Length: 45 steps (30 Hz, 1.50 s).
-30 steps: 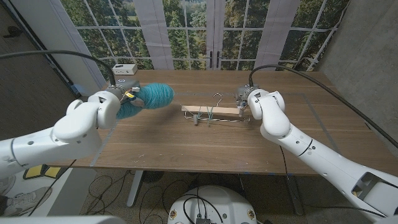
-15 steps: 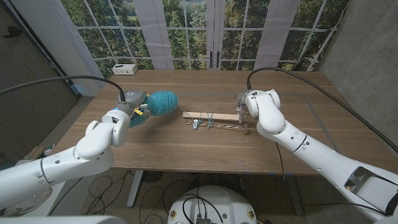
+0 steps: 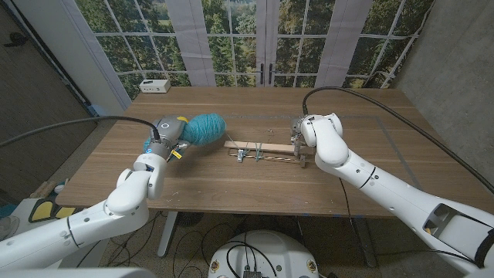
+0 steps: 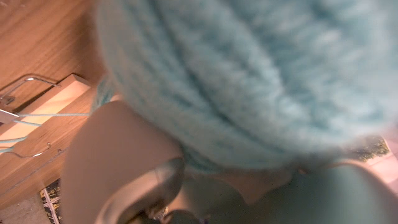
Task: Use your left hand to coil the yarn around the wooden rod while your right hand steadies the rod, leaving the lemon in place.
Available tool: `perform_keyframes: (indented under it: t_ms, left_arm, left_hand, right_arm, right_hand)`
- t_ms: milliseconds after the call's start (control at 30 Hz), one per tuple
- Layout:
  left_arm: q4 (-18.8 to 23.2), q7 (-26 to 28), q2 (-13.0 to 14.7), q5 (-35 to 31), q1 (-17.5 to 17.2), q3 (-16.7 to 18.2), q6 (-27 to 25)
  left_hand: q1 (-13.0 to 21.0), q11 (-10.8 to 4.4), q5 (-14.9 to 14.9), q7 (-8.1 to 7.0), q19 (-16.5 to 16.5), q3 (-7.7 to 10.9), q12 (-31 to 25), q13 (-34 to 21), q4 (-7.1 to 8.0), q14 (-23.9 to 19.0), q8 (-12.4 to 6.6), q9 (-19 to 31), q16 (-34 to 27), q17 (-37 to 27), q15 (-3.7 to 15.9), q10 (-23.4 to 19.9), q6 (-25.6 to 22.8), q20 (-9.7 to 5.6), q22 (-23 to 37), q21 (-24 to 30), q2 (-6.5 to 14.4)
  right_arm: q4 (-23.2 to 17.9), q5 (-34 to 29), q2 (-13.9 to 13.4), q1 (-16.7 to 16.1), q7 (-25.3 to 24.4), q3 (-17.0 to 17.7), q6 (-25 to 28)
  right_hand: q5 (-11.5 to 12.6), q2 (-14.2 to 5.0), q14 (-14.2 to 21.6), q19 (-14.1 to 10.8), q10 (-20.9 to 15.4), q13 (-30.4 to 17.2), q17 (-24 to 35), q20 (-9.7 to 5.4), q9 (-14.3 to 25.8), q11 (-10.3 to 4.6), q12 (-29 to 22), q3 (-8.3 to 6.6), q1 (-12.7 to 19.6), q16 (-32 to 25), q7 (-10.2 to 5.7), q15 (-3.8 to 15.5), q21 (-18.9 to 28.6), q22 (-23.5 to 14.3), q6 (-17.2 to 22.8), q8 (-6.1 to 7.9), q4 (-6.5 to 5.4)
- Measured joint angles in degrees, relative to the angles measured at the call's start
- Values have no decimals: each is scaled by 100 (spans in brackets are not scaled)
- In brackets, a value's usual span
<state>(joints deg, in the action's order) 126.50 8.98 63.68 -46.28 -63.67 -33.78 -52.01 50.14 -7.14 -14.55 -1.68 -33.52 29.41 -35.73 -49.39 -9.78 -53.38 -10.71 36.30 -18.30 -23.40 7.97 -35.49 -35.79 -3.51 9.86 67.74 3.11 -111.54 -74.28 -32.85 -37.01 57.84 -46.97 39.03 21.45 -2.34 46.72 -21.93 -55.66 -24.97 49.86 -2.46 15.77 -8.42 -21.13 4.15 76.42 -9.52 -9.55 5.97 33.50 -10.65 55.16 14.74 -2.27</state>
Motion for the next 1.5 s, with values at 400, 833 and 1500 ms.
perform_keyframes:
  t_ms: [400,833,1500]
  left_arm:
    - [151,-856,224,-24,74,25,151]
    - [352,-1457,363,-691,-119,112,-11]
    - [329,263,-64,386,-1235,1478,855]
  left_hand:
    - [-468,371,422,-466,2805,293,2382,1681,176,3317,56,-1377,732,284,-543,1822,2355,859,-28,-1245,390]
    - [-1659,521,252,-636,4086,-669,2557,2507,784,5354,97,-2376,793,938,-959,3898,4067,1017,-11,-2511,-651]
    - [-2519,464,171,-937,3608,-1217,2111,3227,1201,5051,-165,-2615,452,1279,-616,3673,4008,890,0,-3136,-438]
  right_arm:
    - [-34,-125,-52,-29,-422,-129,5]
    - [-118,-372,-87,-184,-711,-90,-35]
    - [-228,-157,-52,-654,-1577,318,-92]
  right_hand:
    - [-46,-663,-571,-71,733,261,-932,-9,-214,129,506,160,292,0,-76,-188,0,27,-586,-315,-314]
    - [-50,-162,-1404,178,1893,368,-1455,10,-380,96,994,901,-1142,-90,-164,-278,-209,11,-2001,-459,-698]
    - [143,-442,-2715,285,3462,529,-1873,428,-379,527,1078,1334,-2341,-90,281,-360,-412,11,-3159,-435,-703]
